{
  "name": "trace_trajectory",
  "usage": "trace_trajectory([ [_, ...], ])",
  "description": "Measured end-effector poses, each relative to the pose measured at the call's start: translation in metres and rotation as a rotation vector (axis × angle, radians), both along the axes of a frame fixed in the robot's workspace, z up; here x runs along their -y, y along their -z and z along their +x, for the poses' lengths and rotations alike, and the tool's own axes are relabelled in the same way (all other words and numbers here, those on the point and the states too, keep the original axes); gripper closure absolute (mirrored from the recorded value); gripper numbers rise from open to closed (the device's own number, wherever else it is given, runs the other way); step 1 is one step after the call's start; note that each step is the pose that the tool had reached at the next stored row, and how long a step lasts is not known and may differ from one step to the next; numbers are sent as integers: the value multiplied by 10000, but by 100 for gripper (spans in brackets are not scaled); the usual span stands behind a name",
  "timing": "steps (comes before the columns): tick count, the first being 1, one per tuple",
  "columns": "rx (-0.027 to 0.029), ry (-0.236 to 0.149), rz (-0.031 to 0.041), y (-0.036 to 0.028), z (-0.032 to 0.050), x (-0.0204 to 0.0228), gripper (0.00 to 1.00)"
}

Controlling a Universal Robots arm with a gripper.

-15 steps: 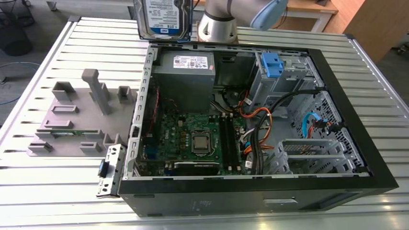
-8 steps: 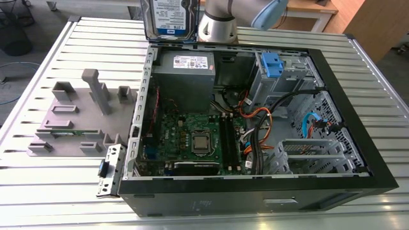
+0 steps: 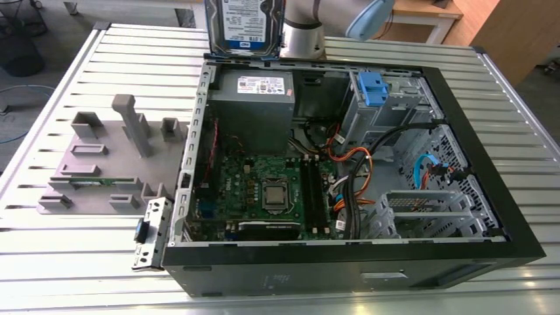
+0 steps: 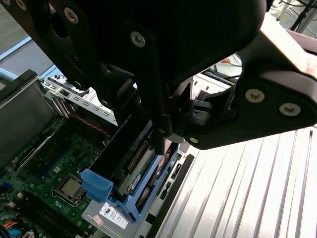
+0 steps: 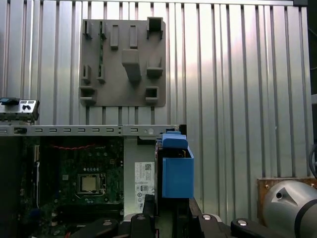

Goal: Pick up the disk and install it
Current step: 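Pick up the disk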

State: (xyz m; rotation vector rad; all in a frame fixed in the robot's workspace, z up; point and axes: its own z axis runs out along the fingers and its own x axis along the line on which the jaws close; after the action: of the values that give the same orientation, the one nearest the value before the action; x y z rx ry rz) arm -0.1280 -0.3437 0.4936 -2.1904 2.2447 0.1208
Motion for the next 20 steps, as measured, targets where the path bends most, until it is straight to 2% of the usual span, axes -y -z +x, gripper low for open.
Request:
trace_trajectory([
  [8, 0, 0, 26, 19, 167, 0, 65],
  [20, 0, 0, 53, 39, 370, 0, 65],
])
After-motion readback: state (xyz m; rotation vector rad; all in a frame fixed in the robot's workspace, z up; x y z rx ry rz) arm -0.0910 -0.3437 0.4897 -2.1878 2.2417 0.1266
